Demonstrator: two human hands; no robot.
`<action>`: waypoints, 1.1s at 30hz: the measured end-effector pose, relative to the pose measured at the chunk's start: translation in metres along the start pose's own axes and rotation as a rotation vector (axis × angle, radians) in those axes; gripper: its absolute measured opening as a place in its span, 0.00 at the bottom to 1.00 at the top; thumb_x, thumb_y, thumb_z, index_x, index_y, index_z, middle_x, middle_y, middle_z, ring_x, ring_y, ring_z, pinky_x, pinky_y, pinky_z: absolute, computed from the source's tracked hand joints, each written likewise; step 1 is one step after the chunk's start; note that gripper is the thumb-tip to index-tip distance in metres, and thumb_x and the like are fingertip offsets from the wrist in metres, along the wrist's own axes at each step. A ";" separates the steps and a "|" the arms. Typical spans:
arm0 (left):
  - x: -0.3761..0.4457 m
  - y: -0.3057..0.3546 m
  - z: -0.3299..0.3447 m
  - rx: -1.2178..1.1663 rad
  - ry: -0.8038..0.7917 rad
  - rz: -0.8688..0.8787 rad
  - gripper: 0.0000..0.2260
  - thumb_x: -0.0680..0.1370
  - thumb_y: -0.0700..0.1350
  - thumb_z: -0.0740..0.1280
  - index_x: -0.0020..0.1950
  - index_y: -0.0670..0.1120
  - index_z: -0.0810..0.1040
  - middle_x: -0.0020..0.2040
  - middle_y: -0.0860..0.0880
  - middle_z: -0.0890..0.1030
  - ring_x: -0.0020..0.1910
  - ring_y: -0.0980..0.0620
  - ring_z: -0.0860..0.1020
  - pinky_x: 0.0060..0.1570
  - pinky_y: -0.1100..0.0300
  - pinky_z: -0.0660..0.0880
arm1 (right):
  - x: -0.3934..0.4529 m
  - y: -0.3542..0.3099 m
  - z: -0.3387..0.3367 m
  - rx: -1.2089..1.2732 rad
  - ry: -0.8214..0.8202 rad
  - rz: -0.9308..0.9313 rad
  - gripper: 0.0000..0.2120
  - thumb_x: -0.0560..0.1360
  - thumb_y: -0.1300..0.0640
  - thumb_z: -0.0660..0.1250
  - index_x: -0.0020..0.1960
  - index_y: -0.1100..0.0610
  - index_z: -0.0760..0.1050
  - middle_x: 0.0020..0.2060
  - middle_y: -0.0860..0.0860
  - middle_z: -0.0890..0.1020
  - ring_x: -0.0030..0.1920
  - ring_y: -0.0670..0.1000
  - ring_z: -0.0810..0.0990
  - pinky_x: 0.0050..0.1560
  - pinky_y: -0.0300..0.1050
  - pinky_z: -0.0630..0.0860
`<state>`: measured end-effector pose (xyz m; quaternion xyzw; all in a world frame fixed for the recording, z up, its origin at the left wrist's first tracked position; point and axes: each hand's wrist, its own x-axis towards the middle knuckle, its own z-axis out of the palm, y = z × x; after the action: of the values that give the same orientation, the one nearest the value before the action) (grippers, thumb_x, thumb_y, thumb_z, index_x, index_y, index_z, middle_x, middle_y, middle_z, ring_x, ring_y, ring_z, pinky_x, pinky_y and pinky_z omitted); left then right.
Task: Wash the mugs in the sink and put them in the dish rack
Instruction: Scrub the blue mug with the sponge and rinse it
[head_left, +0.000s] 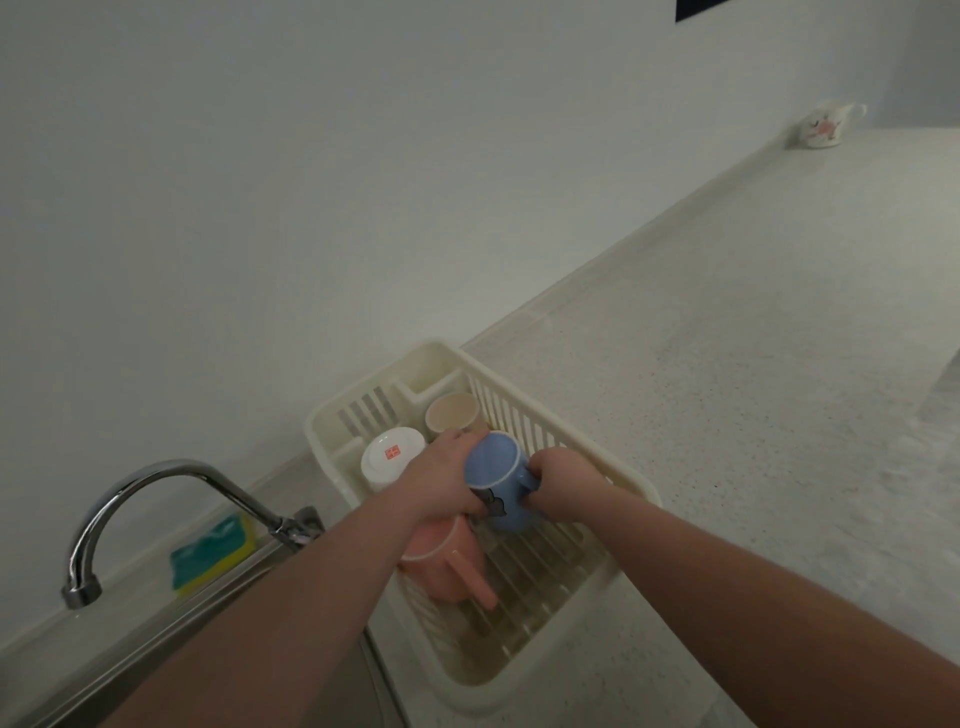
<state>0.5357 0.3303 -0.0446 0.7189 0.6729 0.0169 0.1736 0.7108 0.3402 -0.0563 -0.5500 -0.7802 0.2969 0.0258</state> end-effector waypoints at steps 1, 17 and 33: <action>-0.001 0.000 0.001 0.008 0.012 0.003 0.42 0.65 0.47 0.77 0.75 0.52 0.62 0.69 0.49 0.66 0.67 0.48 0.69 0.61 0.56 0.69 | 0.000 0.000 0.000 -0.002 -0.007 0.015 0.12 0.76 0.55 0.63 0.35 0.56 0.67 0.35 0.54 0.72 0.41 0.54 0.74 0.41 0.42 0.70; -0.032 -0.003 -0.004 -0.115 0.100 -0.132 0.32 0.76 0.50 0.68 0.77 0.50 0.58 0.76 0.48 0.63 0.73 0.48 0.63 0.68 0.56 0.61 | -0.009 -0.008 0.002 -0.175 -0.109 -0.044 0.22 0.81 0.58 0.57 0.73 0.58 0.60 0.56 0.60 0.75 0.56 0.55 0.76 0.53 0.46 0.72; -0.143 -0.069 -0.049 -0.105 0.270 -0.219 0.14 0.79 0.52 0.63 0.61 0.48 0.78 0.60 0.48 0.80 0.59 0.48 0.76 0.57 0.58 0.71 | -0.035 -0.140 0.005 -0.230 0.190 -0.203 0.15 0.78 0.50 0.59 0.52 0.59 0.79 0.51 0.57 0.81 0.54 0.57 0.79 0.47 0.42 0.71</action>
<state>0.4430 0.2042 0.0125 0.6225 0.7625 0.1292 0.1199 0.6051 0.2769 0.0184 -0.4932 -0.8547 0.1481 0.0663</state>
